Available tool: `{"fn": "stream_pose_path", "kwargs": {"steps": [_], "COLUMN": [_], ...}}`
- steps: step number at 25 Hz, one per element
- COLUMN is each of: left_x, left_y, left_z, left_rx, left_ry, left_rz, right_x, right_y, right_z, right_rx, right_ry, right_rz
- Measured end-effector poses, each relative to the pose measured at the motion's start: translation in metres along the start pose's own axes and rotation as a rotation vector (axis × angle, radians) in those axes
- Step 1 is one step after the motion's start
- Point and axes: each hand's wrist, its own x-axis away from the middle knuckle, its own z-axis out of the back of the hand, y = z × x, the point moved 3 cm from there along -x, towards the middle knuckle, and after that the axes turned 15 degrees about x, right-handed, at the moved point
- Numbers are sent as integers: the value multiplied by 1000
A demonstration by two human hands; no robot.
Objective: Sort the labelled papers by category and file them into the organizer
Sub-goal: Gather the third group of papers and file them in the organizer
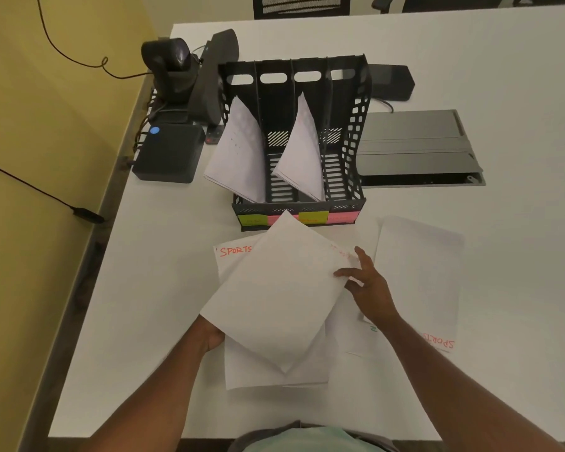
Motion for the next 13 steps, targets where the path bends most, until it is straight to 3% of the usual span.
{"fn": "stream_pose_path", "kwargs": {"steps": [5, 8, 10, 13], "left_x": [4, 2, -2, -6], "left_y": [7, 9, 11, 16], "left_z": [-15, -14, -9, -9], "left_rx": [77, 40, -62, -241], "left_ry": [-36, 35, 138, 234], "left_rz": [-41, -87, -132, -192], "right_x": [5, 7, 3, -20], "right_y": [-17, -40, -66, -113], "right_z": [7, 30, 64, 119], "right_rx": [-118, -122, 36, 476], "right_ry": [96, 197, 283, 278], "right_rz": [50, 153, 344, 565]}}
